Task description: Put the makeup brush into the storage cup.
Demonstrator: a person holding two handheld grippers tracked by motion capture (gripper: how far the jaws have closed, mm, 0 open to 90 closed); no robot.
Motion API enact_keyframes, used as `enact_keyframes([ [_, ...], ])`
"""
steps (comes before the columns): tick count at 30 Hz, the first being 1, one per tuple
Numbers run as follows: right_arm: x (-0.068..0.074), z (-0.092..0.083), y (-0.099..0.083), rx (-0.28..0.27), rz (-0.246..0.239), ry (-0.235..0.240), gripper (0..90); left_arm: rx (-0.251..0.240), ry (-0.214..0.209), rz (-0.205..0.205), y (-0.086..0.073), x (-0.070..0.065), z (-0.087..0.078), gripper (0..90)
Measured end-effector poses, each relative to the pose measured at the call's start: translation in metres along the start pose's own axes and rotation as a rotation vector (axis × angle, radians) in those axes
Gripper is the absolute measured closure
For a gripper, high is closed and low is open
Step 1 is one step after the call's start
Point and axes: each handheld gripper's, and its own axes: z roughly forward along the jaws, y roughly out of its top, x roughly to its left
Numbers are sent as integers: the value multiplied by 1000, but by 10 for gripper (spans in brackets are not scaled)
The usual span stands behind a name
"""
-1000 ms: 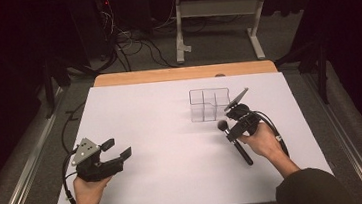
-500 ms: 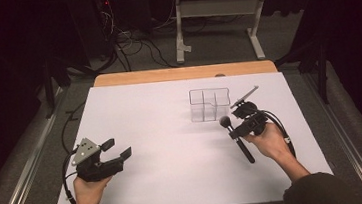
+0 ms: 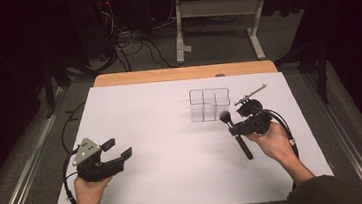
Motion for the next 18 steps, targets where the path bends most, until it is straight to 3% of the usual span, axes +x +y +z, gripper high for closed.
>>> enact_keyframes([
  [18,-3,-16,1,-160,-11,27,725,0,0,1,0,0,0,289],
])
